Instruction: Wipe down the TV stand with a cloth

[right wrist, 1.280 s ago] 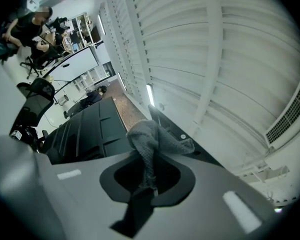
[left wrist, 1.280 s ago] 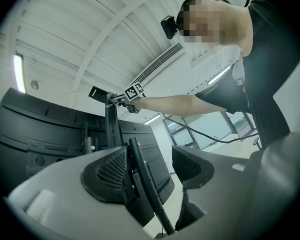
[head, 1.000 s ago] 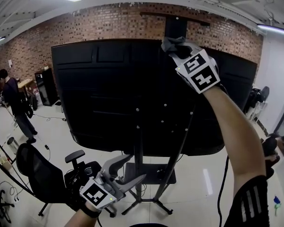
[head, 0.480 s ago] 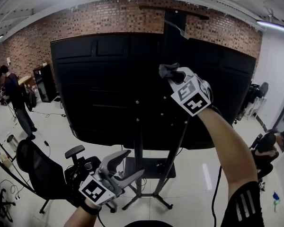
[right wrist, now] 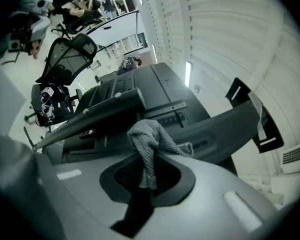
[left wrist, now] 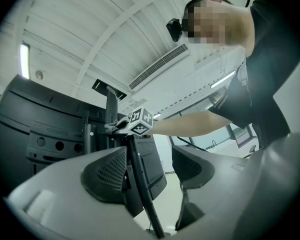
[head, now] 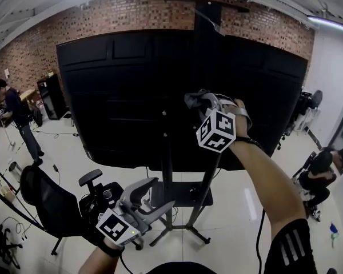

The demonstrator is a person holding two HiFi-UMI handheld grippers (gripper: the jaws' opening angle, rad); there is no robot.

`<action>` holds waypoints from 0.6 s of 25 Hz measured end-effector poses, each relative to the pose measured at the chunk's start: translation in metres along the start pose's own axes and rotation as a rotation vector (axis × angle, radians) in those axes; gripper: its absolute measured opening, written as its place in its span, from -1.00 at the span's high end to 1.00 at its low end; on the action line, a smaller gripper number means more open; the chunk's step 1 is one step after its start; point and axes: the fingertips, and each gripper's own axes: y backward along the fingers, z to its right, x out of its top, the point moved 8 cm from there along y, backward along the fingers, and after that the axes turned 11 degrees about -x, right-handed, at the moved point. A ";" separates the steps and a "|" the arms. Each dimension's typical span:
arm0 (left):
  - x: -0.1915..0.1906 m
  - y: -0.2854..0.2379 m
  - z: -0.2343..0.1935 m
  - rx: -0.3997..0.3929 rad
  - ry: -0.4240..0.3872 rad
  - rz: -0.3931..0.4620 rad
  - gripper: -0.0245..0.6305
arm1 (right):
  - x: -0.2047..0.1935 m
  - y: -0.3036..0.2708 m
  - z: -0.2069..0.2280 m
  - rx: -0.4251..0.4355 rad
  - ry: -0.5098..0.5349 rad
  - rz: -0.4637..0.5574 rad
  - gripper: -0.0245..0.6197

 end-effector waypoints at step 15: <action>-0.001 0.020 0.014 -0.017 0.040 0.024 -0.01 | -0.024 0.001 -0.118 0.199 -0.019 -0.158 0.82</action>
